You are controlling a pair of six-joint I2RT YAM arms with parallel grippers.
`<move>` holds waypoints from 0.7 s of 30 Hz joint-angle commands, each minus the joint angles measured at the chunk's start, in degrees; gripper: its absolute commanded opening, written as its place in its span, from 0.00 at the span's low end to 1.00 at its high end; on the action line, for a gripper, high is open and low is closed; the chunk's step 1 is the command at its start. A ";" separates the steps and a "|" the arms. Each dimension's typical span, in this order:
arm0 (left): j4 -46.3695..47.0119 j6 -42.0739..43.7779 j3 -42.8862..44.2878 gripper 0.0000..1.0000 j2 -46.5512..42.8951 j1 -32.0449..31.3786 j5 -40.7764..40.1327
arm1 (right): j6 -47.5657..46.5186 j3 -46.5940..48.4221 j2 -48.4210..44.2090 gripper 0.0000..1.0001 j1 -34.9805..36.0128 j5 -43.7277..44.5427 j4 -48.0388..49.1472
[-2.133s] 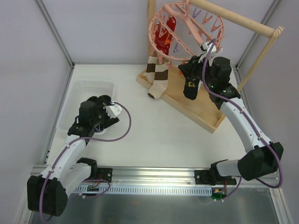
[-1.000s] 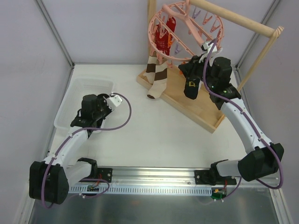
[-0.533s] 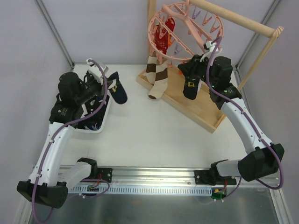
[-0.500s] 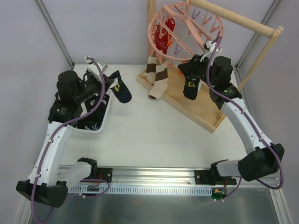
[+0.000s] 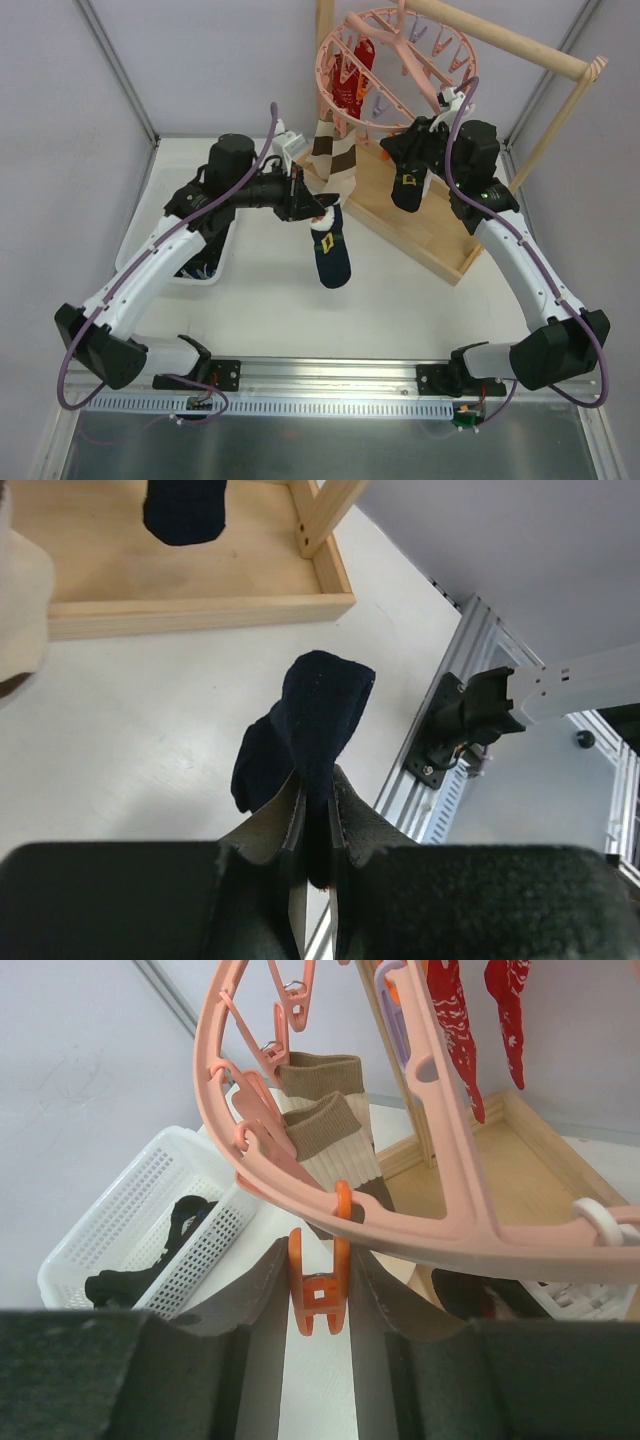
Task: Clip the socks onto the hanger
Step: Clamp the sock onto the hanger.
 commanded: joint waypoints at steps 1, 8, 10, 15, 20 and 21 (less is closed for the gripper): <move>0.60 -8.98 4.99 0.00 6.20 -2.59 2.24 | -1.41 0.57 -3.27 0.01 -0.33 -3.39 0.17; 0.51 -11.55 15.95 0.00 19.32 -4.35 6.64 | -6.06 0.21 -5.03 0.01 -0.16 -6.56 -0.34; 0.60 -12.59 18.78 0.00 23.00 -4.79 6.90 | -7.04 0.30 -5.03 0.01 -0.07 -7.35 -0.62; 0.60 -16.99 28.27 0.00 29.95 -4.79 7.69 | -8.71 -1.37 -4.77 0.01 -0.07 -9.46 1.58; 0.86 -18.75 34.07 0.00 34.71 -4.96 6.73 | -9.41 -1.19 -3.98 0.01 -0.24 -10.34 2.02; 0.95 -18.75 34.69 0.00 35.15 -4.96 6.64 | -9.32 -1.10 -3.80 0.01 -0.24 -10.87 2.19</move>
